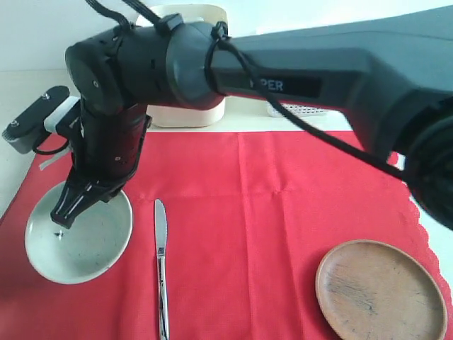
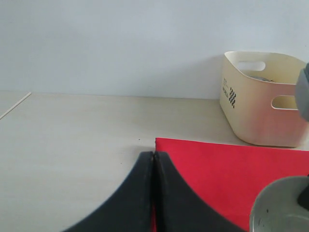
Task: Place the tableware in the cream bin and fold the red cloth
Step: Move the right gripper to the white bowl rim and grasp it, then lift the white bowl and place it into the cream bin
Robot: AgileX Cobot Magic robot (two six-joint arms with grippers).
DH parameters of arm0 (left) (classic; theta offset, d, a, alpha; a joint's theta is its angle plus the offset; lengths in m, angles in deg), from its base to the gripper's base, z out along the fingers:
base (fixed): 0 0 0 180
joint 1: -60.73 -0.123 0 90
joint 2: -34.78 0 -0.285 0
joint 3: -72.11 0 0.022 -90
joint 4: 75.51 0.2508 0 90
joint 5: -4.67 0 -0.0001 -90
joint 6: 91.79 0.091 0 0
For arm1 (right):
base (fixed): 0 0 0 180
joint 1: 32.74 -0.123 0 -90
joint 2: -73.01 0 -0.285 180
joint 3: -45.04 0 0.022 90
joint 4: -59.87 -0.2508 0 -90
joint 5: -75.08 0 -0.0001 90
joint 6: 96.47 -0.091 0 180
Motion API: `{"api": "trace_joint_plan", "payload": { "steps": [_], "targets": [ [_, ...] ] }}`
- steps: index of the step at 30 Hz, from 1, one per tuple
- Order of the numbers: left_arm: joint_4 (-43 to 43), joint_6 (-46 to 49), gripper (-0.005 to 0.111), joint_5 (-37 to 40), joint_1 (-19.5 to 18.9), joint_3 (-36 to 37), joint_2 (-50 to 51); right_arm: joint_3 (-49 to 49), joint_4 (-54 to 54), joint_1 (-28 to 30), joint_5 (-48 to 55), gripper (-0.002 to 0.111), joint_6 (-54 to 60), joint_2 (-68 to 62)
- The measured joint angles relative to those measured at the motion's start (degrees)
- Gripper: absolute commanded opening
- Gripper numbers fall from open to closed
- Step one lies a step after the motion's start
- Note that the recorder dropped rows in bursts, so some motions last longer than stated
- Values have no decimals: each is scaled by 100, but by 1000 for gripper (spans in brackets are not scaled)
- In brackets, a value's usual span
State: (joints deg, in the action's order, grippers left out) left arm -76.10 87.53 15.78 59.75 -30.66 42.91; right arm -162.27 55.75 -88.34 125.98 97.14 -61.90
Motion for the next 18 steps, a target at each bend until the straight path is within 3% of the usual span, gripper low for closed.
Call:
{"api": "trace_joint_plan", "payload": {
  "steps": [18],
  "targets": [
    [0, 0, 2, 0, 0, 0, 0, 0, -59, 959, -102, 0, -149, 615]
  ]
}}
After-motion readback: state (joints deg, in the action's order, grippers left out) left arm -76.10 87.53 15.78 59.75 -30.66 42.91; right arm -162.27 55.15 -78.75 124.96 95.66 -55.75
